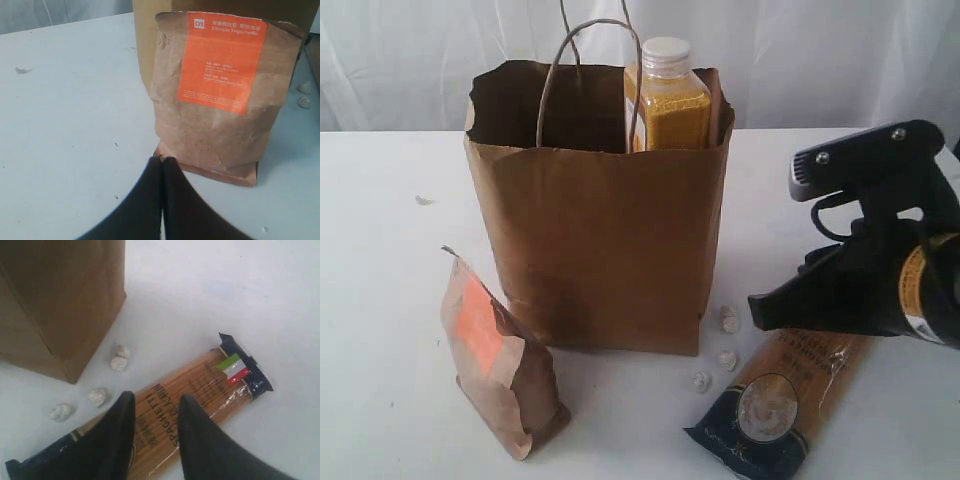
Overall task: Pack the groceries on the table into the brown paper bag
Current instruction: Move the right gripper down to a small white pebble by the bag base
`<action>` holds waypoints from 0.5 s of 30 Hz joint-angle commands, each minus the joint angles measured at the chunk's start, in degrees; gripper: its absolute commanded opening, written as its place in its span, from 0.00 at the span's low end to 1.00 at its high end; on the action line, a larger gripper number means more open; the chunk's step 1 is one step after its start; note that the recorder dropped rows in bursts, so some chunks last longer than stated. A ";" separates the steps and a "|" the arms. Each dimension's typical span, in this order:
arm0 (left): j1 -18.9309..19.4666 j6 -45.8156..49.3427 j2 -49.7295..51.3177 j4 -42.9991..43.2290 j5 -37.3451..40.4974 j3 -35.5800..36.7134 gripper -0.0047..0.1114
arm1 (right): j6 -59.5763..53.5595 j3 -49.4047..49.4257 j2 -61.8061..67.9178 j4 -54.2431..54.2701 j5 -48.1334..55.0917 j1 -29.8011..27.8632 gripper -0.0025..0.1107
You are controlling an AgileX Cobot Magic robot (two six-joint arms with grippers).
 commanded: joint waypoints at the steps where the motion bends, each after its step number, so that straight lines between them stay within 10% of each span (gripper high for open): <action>1: 0.16 0.18 -0.25 -0.20 -0.11 0.20 0.04 | 0.69 0.22 4.76 -0.73 -4.86 -6.67 0.28; 15: 0.16 0.18 -0.25 -0.20 -0.11 0.20 0.04 | -10.87 0.11 15.62 4.79 -24.35 -16.13 0.28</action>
